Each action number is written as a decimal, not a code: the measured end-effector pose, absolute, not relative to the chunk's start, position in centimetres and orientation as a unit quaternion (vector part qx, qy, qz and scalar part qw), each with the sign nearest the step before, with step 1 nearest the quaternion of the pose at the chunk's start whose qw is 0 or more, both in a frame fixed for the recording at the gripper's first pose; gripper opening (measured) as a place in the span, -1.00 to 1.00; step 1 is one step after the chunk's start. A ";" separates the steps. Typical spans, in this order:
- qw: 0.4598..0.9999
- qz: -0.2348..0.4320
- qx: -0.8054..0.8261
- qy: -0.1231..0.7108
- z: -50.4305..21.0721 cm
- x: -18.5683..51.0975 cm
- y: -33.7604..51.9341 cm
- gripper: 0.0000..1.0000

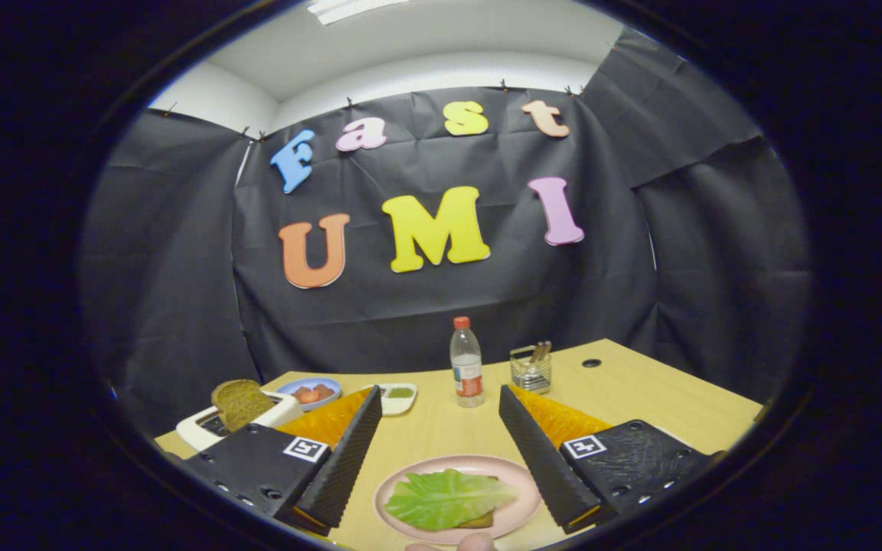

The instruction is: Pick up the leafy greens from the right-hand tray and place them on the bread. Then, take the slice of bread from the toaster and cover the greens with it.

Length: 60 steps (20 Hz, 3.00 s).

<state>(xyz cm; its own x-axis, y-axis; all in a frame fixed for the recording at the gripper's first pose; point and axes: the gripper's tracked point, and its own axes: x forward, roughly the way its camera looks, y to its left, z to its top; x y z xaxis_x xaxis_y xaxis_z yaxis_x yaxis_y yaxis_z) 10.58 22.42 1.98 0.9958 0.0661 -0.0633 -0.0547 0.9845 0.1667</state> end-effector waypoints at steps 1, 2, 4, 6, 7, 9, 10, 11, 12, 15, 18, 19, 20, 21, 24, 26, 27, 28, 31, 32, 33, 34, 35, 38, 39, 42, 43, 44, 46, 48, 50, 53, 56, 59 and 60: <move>0.995 0.040 0.080 0.036 2.3 10.5 24.5 0.91; 0.995 0.051 0.078 0.037 2.4 10.3 26.6 0.91; 0.994 0.071 0.074 0.039 2.9 10.2 30.7 0.91; 0.993 0.086 0.067 0.038 2.9 10.1 34.3 0.91; 0.994 0.086 0.056 0.040 2.7 10.3 35.7 0.91; 0.994 0.089 0.042 0.051 1.6 10.5 38.7 0.91; 0.994 0.091 0.035 0.056 1.3 10.6 40.2 0.91; 0.993 0.093 0.029 0.060 0.9 10.7 41.4 0.91; 0.993 0.090 0.024 0.067 0.4 11.1 42.4 0.91; 0.991 0.087 0.010 0.097 -1.0 11.7 45.1 0.92; 0.989 0.083 -0.007 0.119 -1.9 12.5 46.4 0.92; 0.988 0.084 -0.004 0.126 -2.2 12.8 46.7 0.90; 0.988 0.082 -0.003 0.133 -2.4 13.1 46.9 0.89; 0.987 0.078 -0.008 0.140 -2.6 13.4 46.9 0.85; 0.984 0.069 -0.018 0.164 -3.7 14.5 46.9 0.36; 0.982 0.064 -0.014 0.177 -4.4 14.8 46.7 0.04; 0.981 0.060 -0.010 0.185 -4.7 15.0 46.6 -0.13; 0.980 0.063 -0.001 0.189 -4.9 15.1 46.6 -0.29; 0.978 0.077 0.018 0.192 -4.5 15.1 46.9 -0.78; 0.978 0.081 0.026 0.192 -4.4 15.1 46.8 -0.78; 0.977 0.083 0.035 0.191 -4.1 15.0 46.7 -0.78; 0.977 0.087 0.045 0.189 -3.7 15.0 46.5 -0.78; 0.978 0.088 0.059 0.180 -3.0 15.1 46.2 -0.78; 0.978 0.103 0.075 0.166 -0.9 14.9 46.1 -0.96; 0.977 0.109 0.082 0.163 -0.3 14.7 46.1 -0.96; 0.976 0.124 0.111 0.141 2.7 13.8 45.1 -0.96; 0.975 0.132 0.122 0.132 3.8 13.4 44.7 -0.96; 0.974 0.140 0.131 0.124 4.8 13.1 44.4 -0.96; 0.972 0.150 0.141 0.111 6.1 12.3 43.1 -0.96; 0.974 0.143 0.149 0.096 6.7 11.5 40.5 -0.96; 0.976 0.129 0.155 0.087 6.9 11.1 37.7 -0.96; 0.981 0.098 0.150 0.079 6.4 11.2 33.2 -0.96; 0.983 0.085 0.145 0.078 5.1 11.2 30.1 -0.96; 0.987 0.066 0.126 0.078 3.4 11.5 26.9 -0.96; 0.987 0.062 0.126 0.082 2.5 11.4 26.2 -0.96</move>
